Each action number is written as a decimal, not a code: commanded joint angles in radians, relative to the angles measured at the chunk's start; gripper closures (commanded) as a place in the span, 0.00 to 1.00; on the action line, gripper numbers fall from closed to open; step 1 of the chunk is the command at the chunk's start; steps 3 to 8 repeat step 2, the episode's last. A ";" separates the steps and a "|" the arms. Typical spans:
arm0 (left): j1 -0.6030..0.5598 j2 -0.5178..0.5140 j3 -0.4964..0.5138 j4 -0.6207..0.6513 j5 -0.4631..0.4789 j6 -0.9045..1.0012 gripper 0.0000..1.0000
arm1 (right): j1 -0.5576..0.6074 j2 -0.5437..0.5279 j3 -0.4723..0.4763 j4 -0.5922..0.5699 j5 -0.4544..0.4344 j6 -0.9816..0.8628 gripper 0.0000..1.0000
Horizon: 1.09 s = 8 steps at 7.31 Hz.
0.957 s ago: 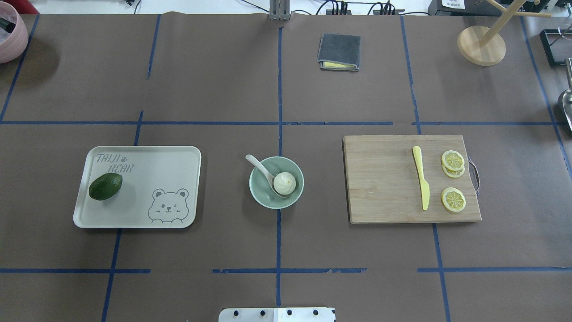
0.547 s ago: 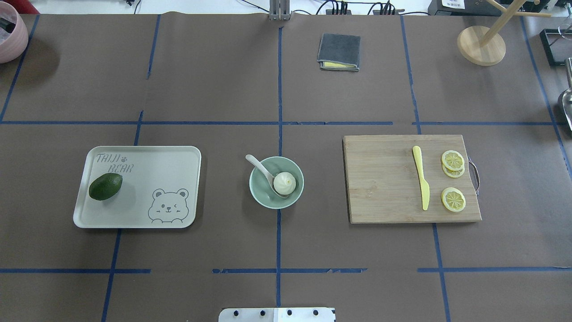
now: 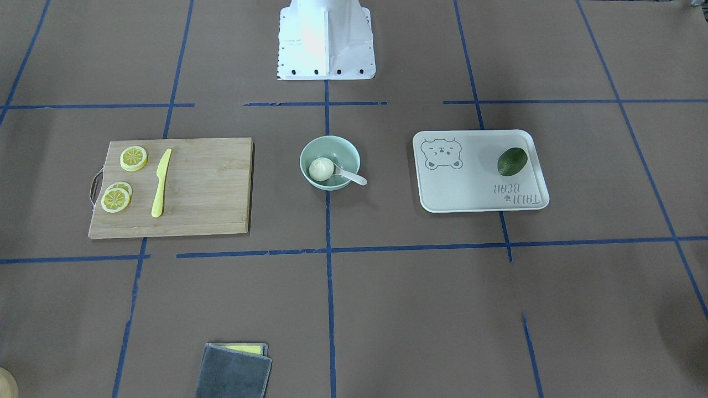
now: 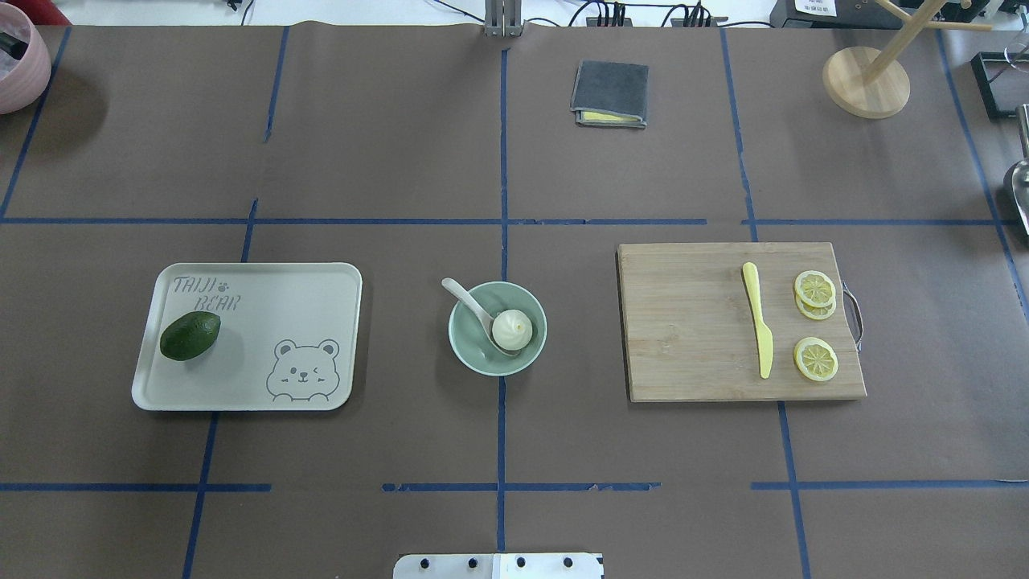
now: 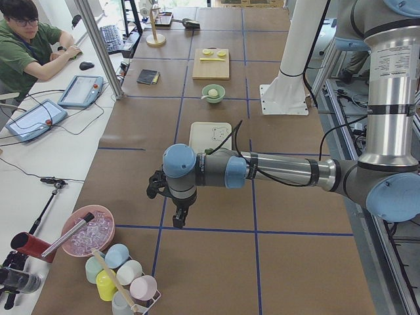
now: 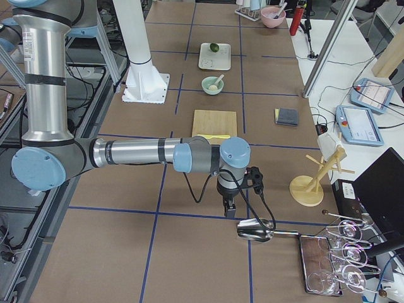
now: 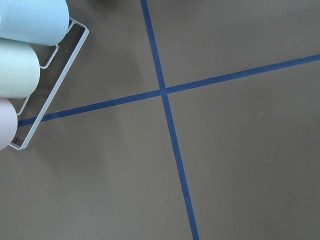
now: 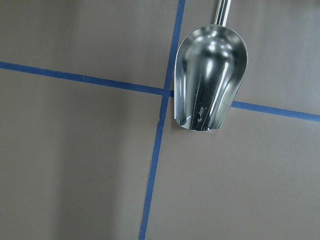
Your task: Put spoon and bun in bowl
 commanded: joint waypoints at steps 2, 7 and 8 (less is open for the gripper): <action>0.000 -0.002 -0.001 0.000 0.000 -0.002 0.00 | 0.000 -0.001 0.001 0.000 0.000 0.000 0.00; 0.000 -0.002 -0.001 0.000 0.000 -0.002 0.00 | 0.000 -0.001 0.001 0.000 0.000 0.000 0.00; 0.000 -0.002 -0.001 0.000 0.000 -0.002 0.00 | 0.000 -0.001 0.001 0.000 0.000 0.000 0.00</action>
